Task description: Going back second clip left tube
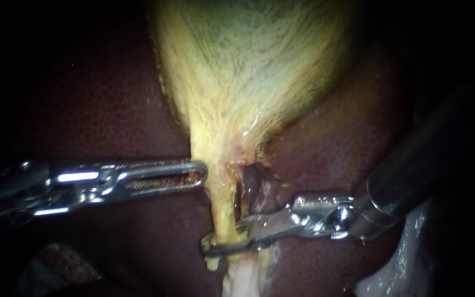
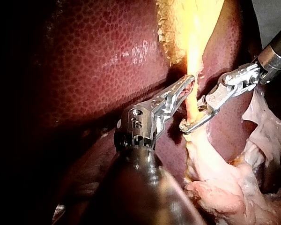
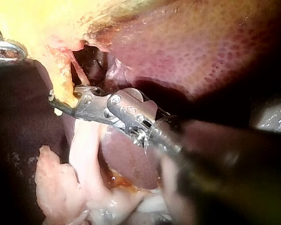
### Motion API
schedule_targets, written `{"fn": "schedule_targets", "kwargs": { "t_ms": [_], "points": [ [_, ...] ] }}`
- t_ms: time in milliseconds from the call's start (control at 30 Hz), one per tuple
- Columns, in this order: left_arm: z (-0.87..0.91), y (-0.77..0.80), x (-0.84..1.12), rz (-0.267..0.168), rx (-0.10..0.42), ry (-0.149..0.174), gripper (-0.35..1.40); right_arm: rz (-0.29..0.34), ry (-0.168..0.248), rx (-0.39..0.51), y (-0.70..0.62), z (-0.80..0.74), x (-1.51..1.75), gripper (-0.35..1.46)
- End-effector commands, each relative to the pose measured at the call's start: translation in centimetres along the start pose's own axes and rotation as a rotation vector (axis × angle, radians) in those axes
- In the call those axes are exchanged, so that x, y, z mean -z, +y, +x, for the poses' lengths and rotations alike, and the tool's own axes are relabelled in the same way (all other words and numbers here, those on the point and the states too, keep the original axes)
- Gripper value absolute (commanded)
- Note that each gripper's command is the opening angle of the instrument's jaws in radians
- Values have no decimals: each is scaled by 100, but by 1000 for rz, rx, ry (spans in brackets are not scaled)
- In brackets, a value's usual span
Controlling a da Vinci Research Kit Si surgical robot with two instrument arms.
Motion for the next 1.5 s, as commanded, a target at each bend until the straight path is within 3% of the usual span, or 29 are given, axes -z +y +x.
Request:
{"fn": "schedule_targets", "kwargs": {
  "t_ms": [33, 300, 333, 467, 567, 767, 1000, 1300, 1500],
  "points": [
    [0, 0, 0, 0, 0, 0, -35, 0, 0, 0, 0, 0, 0, -35],
    [0, 0, 0, 0, 0, 0, -35, 3, -1, 0, -1, 1, -2, -35],
    [0, -1, 1, 0, 0, 0, -35, 5, 4, 0, -2, 2, -3, -29],
    [0, 0, 1, 0, 0, 0, -35, 9, 20, -6, -1, 7, -6, 25],
    [0, 0, 2, 0, 0, 0, -35, 9, 21, 64, 0, 9, -9, 41],
    [0, 0, 4, 1, 0, 1, -35, 15, 18, 191, 0, 14, -4, 51],
    [0, 0, 6, 2, 0, 1, -35, -40, 27, 309, 0, 18, 12, 58],
    [1, -2, 8, 2, 0, 1, -35, -76, 34, 367, -6, 20, 52, 59],
    [1, 0, 10, 3, -1, 2, -35, -69, 33, 381, -16, 8, 80, 60]
  ]
}}
